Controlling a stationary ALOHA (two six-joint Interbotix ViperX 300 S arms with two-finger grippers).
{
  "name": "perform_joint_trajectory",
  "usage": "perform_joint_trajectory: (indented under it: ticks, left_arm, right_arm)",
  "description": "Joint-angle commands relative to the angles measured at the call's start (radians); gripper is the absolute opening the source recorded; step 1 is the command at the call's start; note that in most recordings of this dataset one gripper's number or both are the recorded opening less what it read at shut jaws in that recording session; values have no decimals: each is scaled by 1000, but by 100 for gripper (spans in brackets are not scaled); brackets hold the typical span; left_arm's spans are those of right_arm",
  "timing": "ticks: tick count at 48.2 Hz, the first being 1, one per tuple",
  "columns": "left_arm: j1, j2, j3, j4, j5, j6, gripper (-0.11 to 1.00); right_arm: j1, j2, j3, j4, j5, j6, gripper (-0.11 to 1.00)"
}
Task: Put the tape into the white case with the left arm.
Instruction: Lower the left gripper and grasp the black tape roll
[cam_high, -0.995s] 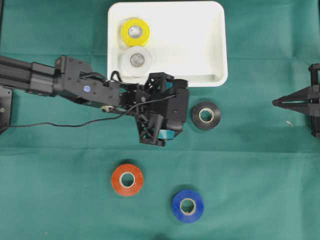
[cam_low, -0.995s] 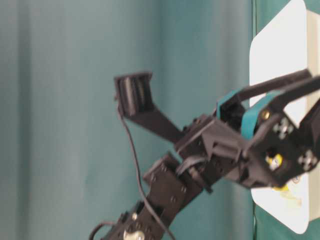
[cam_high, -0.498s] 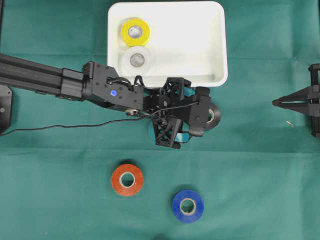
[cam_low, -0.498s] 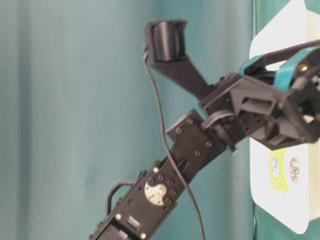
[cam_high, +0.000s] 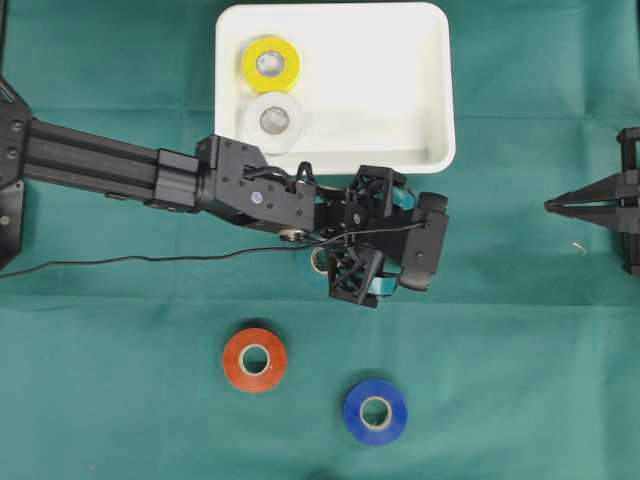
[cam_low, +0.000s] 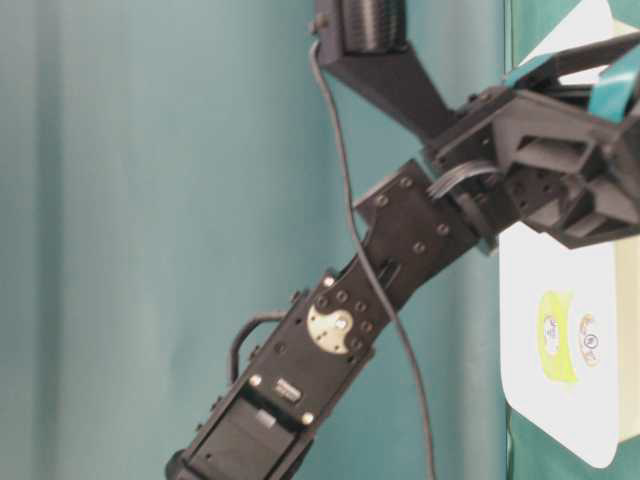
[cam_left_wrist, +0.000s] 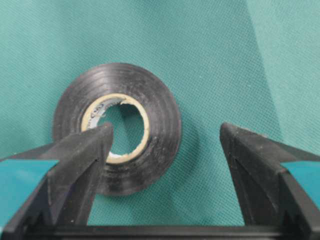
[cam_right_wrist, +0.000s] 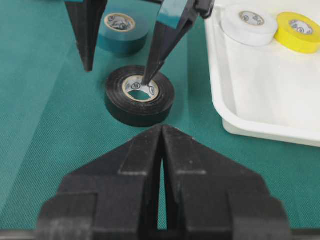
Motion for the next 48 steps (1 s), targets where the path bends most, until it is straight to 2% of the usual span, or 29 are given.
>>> perform_joint_trajectory:
  ticks: [1, 33, 36, 38, 45, 48]
  left_arm:
    - [-2, -8, -38, 2, 8, 2, 87]
    - [8, 41, -84, 2, 37, 2, 85]
    - [9, 35, -80, 2, 37, 3, 79]
    - [9, 32, -78, 2, 37, 2, 70]
    - [8, 28, -78, 2, 37, 2, 29]
    - [9, 28, -78, 2, 37, 2, 26]
  right_arm:
    - [0, 5, -9, -2, -11, 2, -9]
    - [0, 5, -8, 0, -12, 2, -9]
    - [0, 5, -8, -2, -14, 2, -9]
    - [0, 5, -8, -2, -14, 2, -9]
    - [0, 5, -8, -2, -14, 2, -9]
    - [0, 5, -8, -2, -15, 2, -9]
